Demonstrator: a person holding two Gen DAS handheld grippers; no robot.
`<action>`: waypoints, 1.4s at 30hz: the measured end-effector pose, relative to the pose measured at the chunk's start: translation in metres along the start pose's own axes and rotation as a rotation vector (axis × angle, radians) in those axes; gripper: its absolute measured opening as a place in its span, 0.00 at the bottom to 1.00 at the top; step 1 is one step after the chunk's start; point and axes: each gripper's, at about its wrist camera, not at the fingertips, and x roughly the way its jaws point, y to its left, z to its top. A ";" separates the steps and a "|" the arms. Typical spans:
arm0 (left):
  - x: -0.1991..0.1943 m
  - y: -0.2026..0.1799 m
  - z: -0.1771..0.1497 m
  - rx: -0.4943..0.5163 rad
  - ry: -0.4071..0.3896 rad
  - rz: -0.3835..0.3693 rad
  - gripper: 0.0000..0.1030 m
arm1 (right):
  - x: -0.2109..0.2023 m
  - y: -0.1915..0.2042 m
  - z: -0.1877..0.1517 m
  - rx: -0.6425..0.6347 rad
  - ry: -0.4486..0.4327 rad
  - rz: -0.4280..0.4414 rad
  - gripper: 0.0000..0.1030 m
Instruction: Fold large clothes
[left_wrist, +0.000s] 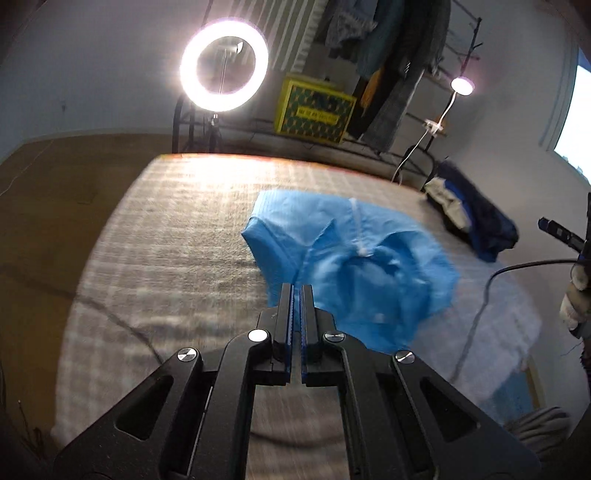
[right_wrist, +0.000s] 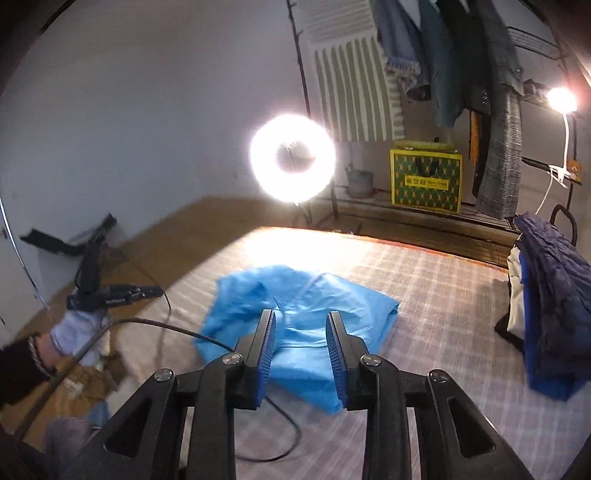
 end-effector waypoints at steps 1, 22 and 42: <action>-0.013 -0.003 0.001 -0.004 -0.010 -0.010 0.00 | -0.015 0.004 0.000 0.011 -0.014 0.016 0.29; -0.263 -0.110 0.099 0.050 -0.271 -0.116 0.28 | -0.207 0.034 0.039 0.061 -0.267 0.052 0.48; 0.055 0.015 -0.020 -0.361 0.154 -0.086 0.45 | 0.047 -0.056 -0.067 0.410 0.175 0.108 0.64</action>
